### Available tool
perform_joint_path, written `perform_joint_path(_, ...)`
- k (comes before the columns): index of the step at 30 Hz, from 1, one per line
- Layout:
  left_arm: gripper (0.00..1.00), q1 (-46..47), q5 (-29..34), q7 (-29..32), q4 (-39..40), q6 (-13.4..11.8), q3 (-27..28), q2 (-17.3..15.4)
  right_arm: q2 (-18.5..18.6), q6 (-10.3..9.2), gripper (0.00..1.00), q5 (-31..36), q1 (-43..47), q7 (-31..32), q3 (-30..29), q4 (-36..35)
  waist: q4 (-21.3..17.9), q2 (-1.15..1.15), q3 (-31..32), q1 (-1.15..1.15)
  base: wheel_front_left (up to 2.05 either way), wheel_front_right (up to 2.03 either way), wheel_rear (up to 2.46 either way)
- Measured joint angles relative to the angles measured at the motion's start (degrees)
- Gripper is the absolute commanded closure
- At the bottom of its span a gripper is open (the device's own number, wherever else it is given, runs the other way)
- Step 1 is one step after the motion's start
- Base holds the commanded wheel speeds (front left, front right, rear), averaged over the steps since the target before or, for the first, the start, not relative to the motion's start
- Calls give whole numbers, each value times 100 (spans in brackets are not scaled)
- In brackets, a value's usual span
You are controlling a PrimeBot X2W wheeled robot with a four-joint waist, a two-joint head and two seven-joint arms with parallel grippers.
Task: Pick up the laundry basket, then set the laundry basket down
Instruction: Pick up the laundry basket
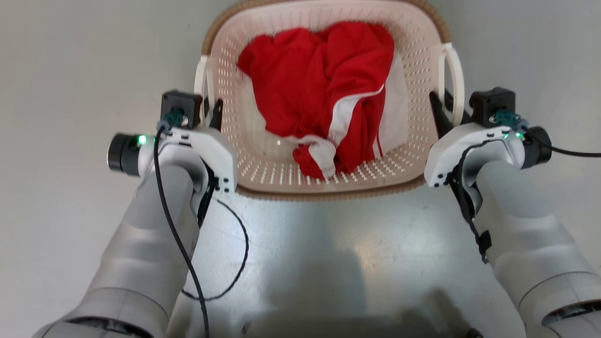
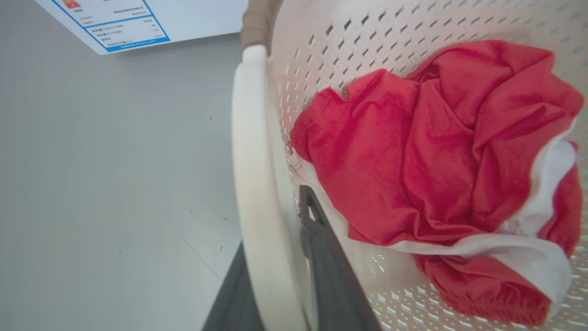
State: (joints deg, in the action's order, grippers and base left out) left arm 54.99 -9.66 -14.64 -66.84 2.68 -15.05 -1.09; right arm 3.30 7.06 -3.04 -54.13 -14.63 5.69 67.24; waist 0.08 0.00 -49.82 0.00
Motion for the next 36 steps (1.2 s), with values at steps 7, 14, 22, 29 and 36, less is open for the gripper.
perform_joint_path(7,100,-324,-158,1,-245,-18,-32,24,-4,0,100,-460,228,68,599,257,-65,0,584,0,0,0,0)
perform_joint_path(14,100,-908,-398,52,-582,-18,-141,45,-15,-2,100,-1007,801,527,1367,252,-149,0,1352,0,0,0,0)
perform_joint_path(22,100,-1731,-715,196,-734,-16,-346,22,-1,-52,100,-1739,1540,1115,2228,-1,-313,0,2419,0,0,0,0)
perform_joint_path(29,100,-2336,-1038,318,-744,-15,-662,4,-1,-52,100,-2180,2081,1312,2625,-30,-409,0,3198,0,0,0,0)
perform_joint_path(36,100,-2812,-1370,513,-603,-74,-1087,-29,-2,-53,100,-2432,2477,1422,2900,15,-441,0,3872,0,0,0,0)
